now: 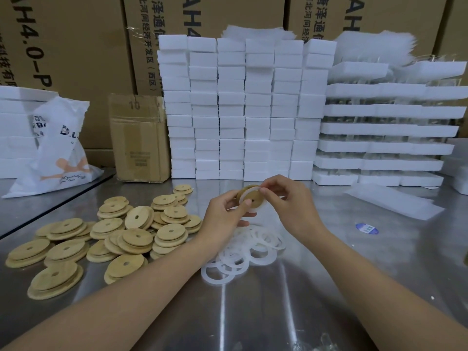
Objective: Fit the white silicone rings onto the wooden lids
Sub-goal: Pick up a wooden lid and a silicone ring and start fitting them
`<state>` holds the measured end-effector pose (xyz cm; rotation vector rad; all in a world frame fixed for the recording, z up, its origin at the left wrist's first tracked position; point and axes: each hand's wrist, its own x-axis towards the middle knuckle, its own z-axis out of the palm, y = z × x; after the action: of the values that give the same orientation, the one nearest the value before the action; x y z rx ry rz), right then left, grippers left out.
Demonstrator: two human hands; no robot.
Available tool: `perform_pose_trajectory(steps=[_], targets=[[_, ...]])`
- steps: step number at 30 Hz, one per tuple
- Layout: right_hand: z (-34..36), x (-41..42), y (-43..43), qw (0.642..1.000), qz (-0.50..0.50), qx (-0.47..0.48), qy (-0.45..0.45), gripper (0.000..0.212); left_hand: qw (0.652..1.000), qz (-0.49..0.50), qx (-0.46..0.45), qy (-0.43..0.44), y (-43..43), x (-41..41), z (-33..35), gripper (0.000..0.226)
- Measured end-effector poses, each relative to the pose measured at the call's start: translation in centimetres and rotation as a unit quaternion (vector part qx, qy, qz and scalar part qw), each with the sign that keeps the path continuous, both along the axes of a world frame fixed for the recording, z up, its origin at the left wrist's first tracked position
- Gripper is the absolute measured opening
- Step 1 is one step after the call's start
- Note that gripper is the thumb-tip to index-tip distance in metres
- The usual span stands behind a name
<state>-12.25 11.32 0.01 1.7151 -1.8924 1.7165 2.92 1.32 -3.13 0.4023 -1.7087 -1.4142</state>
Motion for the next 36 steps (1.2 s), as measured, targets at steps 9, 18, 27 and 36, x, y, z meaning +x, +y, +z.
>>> perform_pose_trajectory(steps=[9,18,27,36], targets=[[0.1,0.0,0.2,1.0,-0.002,0.008,-0.023,0.008,1.0,0.013,-0.024,-0.011,-0.3,-0.1,-0.3,0.018],[0.1,-0.7,0.3,0.999,0.016,0.018,-0.039,0.008,1.0,-0.021,0.003,0.004,-0.3,-0.1,-0.3,0.029],[0.0,-1.3,0.3,0.996,0.05,0.032,-0.06,0.007,0.997,0.002,-0.073,0.009,-0.3,0.0,-0.5,0.031],[0.2,-2.1,0.5,0.988,0.092,0.055,-0.112,0.003,0.998,0.007,-0.067,0.005,0.0,0.0,-0.3,0.024]])
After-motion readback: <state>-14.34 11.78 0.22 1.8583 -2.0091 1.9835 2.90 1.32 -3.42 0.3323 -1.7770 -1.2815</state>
